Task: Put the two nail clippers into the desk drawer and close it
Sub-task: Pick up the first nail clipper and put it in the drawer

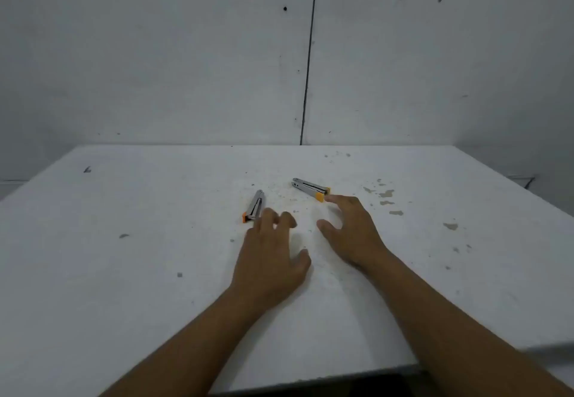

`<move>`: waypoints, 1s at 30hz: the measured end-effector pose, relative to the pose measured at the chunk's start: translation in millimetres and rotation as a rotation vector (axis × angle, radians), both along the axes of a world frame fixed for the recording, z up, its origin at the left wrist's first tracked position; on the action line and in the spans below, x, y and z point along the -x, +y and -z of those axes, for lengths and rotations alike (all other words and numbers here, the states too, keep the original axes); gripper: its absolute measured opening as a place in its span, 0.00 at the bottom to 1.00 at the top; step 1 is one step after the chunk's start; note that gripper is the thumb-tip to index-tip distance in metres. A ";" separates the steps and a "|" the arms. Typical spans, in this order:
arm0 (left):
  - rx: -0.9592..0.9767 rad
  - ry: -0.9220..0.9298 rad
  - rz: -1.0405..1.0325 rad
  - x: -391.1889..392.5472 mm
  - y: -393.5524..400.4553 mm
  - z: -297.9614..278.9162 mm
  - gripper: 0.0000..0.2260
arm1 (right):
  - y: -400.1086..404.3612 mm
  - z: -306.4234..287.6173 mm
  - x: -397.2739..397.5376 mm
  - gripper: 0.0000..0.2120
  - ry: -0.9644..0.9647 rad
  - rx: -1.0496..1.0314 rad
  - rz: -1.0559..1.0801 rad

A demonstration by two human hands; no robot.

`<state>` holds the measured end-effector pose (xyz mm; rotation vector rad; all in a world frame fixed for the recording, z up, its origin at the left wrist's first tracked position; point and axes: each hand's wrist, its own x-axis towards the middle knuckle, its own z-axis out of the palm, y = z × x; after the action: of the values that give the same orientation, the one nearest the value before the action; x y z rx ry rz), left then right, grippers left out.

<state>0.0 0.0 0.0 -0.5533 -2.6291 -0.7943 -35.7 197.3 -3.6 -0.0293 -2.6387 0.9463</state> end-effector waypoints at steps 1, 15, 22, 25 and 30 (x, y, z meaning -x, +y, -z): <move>-0.001 -0.006 0.086 5.2 4.9 1.7 0.20 | 1.2 -0.2 7.1 0.27 0.004 0.000 0.006; -0.020 -0.051 0.128 51.2 33.5 15.1 0.20 | -8.1 0.2 82.4 0.20 -0.054 -0.025 0.087; -0.030 -0.072 0.177 46.7 29.6 12.0 0.18 | -3.0 -7.0 55.4 0.12 -0.070 0.043 0.144; 0.019 -0.093 0.212 44.3 27.5 9.5 0.21 | 7.6 -13.0 33.3 0.13 -0.074 0.199 0.165; 0.087 -0.087 0.317 31.7 30.2 5.9 0.22 | 30.8 -29.0 -27.7 0.11 -0.008 0.392 0.248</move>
<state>-31.7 30.2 -5.9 -0.9994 -2.7017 -0.8112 -7.9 228.1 25.4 -0.4421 -2.3436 1.3515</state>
